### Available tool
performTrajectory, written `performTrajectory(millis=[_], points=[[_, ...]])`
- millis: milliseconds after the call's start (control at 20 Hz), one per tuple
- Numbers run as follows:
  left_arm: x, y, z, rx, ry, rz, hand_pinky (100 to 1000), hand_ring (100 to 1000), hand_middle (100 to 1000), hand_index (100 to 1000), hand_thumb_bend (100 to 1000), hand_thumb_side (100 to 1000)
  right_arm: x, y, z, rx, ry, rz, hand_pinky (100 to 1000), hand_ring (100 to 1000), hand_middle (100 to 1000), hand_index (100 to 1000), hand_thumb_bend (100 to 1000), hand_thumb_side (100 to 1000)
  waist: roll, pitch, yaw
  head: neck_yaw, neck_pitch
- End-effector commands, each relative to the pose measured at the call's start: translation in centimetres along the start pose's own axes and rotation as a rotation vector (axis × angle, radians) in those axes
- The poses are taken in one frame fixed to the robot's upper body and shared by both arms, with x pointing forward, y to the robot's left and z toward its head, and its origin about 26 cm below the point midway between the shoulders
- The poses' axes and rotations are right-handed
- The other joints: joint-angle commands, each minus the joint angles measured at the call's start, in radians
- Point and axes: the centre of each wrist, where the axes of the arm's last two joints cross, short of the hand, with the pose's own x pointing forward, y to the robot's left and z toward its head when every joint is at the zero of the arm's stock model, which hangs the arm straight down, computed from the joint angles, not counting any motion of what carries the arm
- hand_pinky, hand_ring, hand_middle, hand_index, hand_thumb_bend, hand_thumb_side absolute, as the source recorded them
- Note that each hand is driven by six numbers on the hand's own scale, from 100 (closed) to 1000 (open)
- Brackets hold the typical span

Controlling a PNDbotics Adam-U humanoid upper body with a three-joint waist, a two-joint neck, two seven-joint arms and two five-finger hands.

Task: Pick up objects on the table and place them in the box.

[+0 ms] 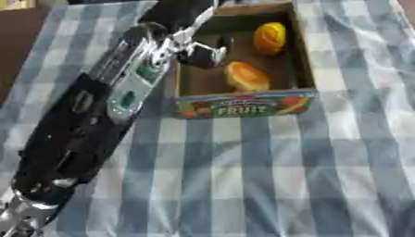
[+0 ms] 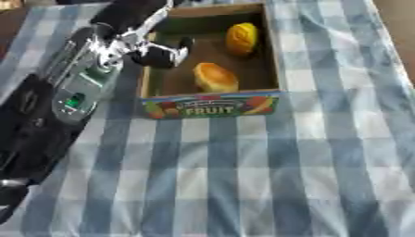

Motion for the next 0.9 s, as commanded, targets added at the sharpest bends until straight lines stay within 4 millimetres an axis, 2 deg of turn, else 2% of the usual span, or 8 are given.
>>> performTrajectory(millis=[50, 150, 300, 400, 550, 600, 750, 900], points=[[-0.5, 6.0, 2.3, 0.282, -0.021, 0.054, 799, 785, 762, 874, 100, 102, 0.8, -0.6, -0.7, 0.005, -0.042, 0.026, 789, 870, 708, 765, 100, 609, -0.005, -0.028, 0.009, -0.016, 0.004], [-2.1, 7.4, 3.7, 0.402, -0.005, 0.096, 784, 777, 757, 881, 100, 137, 0.8, -0.8, -0.7, 0.003, -0.044, 0.035, 789, 869, 708, 765, 100, 606, -0.006, -0.031, 0.019, -0.025, 0.006], [-5.3, 8.2, 6.0, 0.585, 0.029, 0.184, 771, 770, 754, 899, 102, 206, 0.8, -1.0, -0.6, -0.003, -0.047, 0.047, 789, 870, 709, 766, 100, 605, -0.008, -0.032, 0.033, -0.038, 0.009], [-7.4, 8.1, 7.9, 0.720, 0.042, 0.245, 775, 778, 763, 907, 162, 222, 0.9, -1.2, -0.6, -0.007, -0.050, 0.054, 790, 870, 710, 766, 100, 604, -0.013, -0.029, 0.040, -0.045, 0.008], [-9.8, 7.2, 11.0, 0.877, 0.040, 0.310, 779, 785, 769, 920, 199, 301, 0.9, -1.4, -0.6, -0.015, -0.057, 0.064, 791, 871, 711, 766, 100, 596, -0.023, -0.024, 0.049, -0.051, 0.005], [-10.4, 6.9, 11.8, 0.911, 0.037, 0.321, 779, 786, 770, 921, 201, 310, 0.9, -1.4, -0.6, -0.017, -0.060, 0.068, 791, 871, 711, 766, 100, 596, -0.026, -0.023, 0.051, -0.053, 0.004], [-11.4, 6.0, 13.8, 0.986, 0.017, 0.326, 790, 800, 782, 932, 192, 417, 1.0, -1.6, -0.7, -0.026, -0.072, 0.079, 792, 871, 713, 767, 100, 581, -0.039, -0.020, 0.060, -0.058, 0.002], [-11.7, 5.1, 14.7, 1.025, -0.012, 0.334, 791, 801, 782, 932, 156, 441, 1.0, -1.7, -0.7, -0.035, -0.086, 0.088, 793, 872, 716, 768, 100, 570, -0.047, -0.017, 0.066, -0.060, 0.001]])
